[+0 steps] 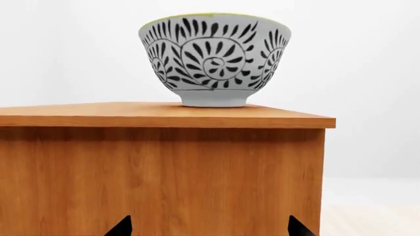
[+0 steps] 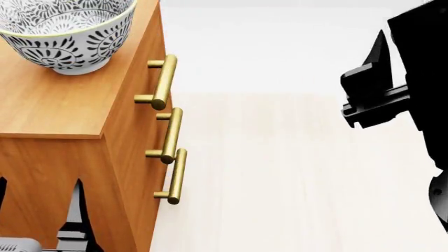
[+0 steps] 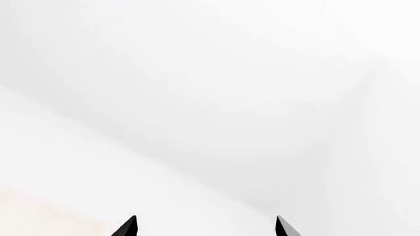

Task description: Close the top drawer of the cabinet and put the bowl on top of it.

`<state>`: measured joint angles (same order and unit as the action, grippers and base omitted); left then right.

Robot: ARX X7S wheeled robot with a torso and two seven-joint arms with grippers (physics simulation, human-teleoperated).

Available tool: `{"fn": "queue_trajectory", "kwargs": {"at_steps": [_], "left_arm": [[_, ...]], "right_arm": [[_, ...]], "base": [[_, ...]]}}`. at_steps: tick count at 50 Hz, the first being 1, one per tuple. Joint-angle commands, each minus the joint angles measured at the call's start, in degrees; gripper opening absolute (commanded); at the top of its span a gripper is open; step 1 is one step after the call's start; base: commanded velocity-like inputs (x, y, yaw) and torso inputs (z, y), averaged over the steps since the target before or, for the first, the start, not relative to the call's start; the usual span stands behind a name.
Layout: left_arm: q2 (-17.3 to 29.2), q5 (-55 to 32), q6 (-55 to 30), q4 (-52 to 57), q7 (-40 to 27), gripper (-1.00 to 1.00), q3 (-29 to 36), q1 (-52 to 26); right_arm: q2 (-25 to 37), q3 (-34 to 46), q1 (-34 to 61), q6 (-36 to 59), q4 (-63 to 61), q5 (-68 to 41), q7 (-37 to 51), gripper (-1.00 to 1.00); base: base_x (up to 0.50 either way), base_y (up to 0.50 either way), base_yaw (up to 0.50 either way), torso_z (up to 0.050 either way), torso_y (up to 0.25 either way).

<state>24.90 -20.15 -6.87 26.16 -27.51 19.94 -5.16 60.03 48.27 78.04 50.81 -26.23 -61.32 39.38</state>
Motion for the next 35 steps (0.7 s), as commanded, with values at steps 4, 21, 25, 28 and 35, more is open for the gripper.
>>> {"fn": "queue_trajectory", "kwargs": {"at_steps": [4, 21, 25, 28, 35], "left_arm": [[0.0, 0.0, 0.3, -0.1, -0.1, 1.00, 0.2, 0.1], [0.4, 0.1, 0.5, 0.7, -0.4, 1.00, 0.2, 0.8], [0.6, -0.2, 0.3, 1.0, -0.5, 1.00, 0.2, 0.7], [0.8, -0.4, 0.0, 1.5, -0.6, 1.00, 0.1, 0.7], [0.8, -0.4, 0.8, 0.7, -0.4, 1.00, -0.1, 1.0]], "right_arm": [[8.1, 0.3, -12.2, -8.7, -1.2, 0.9, 1.0, 1.00], [13.1, 2.0, -22.2, -18.5, 1.7, 1.8, 0.9, 1.00], [14.5, 2.3, -24.3, -20.7, 2.0, 1.4, 1.2, 1.00], [15.9, 2.6, -26.4, -23.4, 2.2, 1.3, 1.0, 1.00], [18.3, 3.3, -29.9, -27.7, 2.8, 0.3, 2.0, 1.00]], "base": [[0.00, 0.00, 0.00, 0.000, 0.000], [0.00, 0.00, 0.00, 0.000, 0.000], [0.00, 0.00, 0.00, 0.000, 0.000], [0.00, 0.00, 0.00, 0.000, 0.000], [0.00, 0.00, 0.00, 0.000, 0.000]]}}
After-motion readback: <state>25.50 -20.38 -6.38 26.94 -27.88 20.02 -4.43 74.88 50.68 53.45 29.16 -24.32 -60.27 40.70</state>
